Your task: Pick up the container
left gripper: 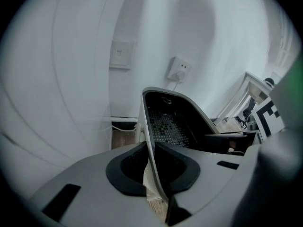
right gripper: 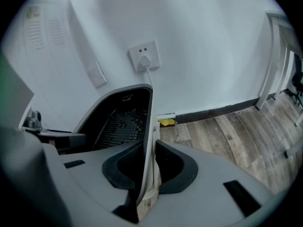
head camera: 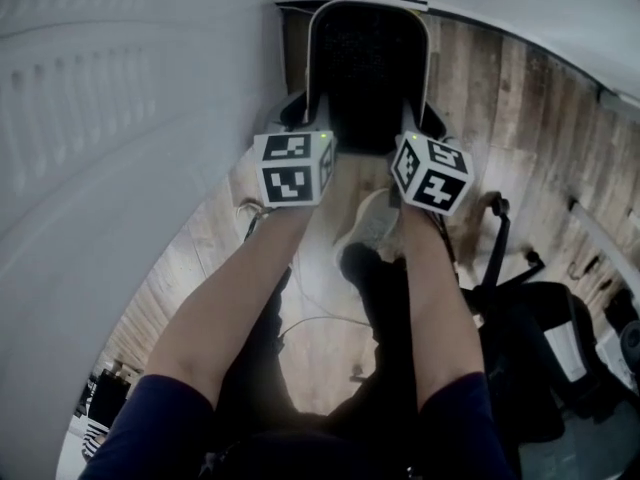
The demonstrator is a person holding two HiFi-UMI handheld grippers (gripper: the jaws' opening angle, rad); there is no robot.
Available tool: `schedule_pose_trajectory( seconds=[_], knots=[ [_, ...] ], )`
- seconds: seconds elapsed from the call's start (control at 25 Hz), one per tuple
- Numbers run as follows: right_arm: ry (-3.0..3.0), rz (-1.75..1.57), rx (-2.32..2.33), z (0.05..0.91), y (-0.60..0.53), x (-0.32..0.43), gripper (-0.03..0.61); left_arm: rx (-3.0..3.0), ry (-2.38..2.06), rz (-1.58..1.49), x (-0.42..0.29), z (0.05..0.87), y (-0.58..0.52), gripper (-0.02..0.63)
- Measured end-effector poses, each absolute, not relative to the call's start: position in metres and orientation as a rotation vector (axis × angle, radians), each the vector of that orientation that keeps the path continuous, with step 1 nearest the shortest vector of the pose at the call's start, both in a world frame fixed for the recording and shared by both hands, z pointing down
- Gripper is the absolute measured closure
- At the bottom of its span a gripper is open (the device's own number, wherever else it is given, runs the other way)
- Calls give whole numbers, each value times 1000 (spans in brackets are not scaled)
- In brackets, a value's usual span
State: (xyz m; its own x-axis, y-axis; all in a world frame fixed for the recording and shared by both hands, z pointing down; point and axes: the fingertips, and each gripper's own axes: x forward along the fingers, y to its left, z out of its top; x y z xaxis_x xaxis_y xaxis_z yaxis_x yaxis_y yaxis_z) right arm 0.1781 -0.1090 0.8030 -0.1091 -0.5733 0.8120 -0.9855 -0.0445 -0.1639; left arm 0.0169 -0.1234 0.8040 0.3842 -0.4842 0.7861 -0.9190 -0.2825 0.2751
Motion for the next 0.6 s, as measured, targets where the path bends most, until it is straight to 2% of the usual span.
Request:
schedule_pose_trajectory(
  seconds=[0.6],
  knots=[
    [-1734, 983, 1720, 556, -45, 151, 506, 1975, -1211, 697, -9, 561, -64, 552]
  ],
)
